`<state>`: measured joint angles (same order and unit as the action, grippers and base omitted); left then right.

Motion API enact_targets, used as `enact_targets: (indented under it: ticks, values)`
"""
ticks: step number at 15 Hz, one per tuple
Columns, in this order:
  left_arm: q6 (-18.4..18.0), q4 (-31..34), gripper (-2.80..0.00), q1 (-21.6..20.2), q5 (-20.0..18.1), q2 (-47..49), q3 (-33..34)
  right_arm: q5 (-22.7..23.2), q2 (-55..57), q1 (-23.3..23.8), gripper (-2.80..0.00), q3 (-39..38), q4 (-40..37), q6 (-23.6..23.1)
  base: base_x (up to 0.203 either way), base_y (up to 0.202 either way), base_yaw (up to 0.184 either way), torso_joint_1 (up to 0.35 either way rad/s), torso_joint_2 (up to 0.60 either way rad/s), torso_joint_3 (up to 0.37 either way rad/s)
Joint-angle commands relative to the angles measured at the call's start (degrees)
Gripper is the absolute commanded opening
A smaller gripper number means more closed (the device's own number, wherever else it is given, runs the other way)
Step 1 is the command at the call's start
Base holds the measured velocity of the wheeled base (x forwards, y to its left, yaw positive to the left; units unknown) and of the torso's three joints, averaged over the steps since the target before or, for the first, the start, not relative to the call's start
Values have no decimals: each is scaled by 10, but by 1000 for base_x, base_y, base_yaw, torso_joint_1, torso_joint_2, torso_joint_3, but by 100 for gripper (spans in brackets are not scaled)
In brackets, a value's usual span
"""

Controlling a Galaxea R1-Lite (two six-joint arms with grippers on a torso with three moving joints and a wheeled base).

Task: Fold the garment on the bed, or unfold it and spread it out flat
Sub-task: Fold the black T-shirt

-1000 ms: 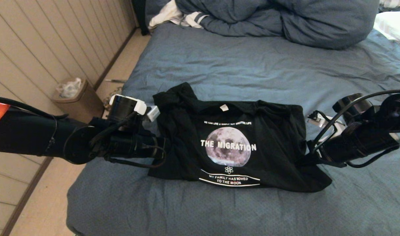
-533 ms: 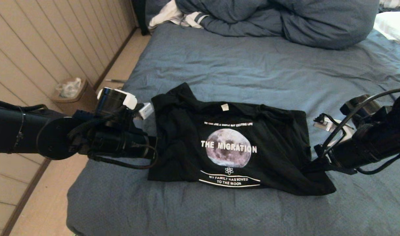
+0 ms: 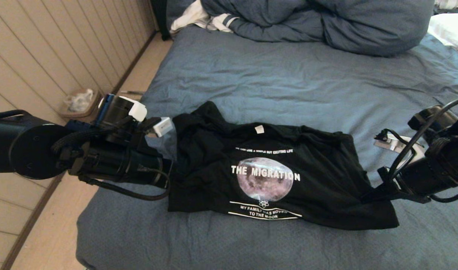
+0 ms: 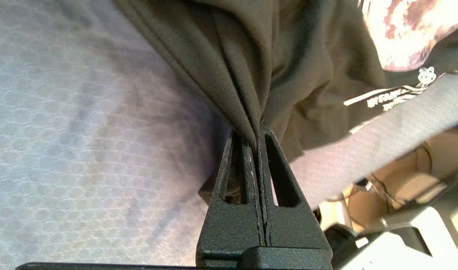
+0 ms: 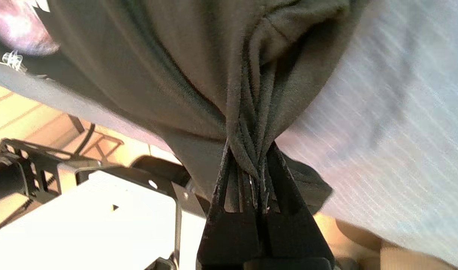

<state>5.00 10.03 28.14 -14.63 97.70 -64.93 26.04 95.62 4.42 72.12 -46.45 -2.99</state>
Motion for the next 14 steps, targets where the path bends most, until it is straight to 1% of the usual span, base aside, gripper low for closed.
enact_targets:
  ticks: [1, 2, 4, 5, 7, 9, 14]
  values:
    - [-3, 20, -280, -1, -23, -4, -9, 1, 5, 23, -280, 8, -24, -20, 0, 0, 0, 0, 0, 0]
    - [-5, 38, -280, -1, -36, -4, -15, 1, 7, 29, -280, 6, -28, -30, 0, 0, 0, 0, 0, 0]
    - [-33, 74, -280, 0, -56, -5, -20, 0, 10, 38, -280, -1, -30, -44, 0, 0, 0, 0, 0, 0]
    - [-41, 88, -280, 0, -61, -9, -21, -1, 11, 38, -280, -5, -30, -47, 0, 0, 0, 0, 0, 0]
    - [-50, 135, -280, 0, -74, -15, -33, -1, 11, 37, -280, -10, -36, -49, 0, 0, 0, 0, 0, 0]
    - [-55, 178, -280, 2, -104, -17, -43, -1, 11, 36, -280, -20, -40, -57, 0, 0, 0, 0, 0, 0]
    - [-55, 204, -280, 12, -108, -13, -53, -1, 23, 37, -280, -15, -39, -60, 0, 0, 0, 0, 0, 0]
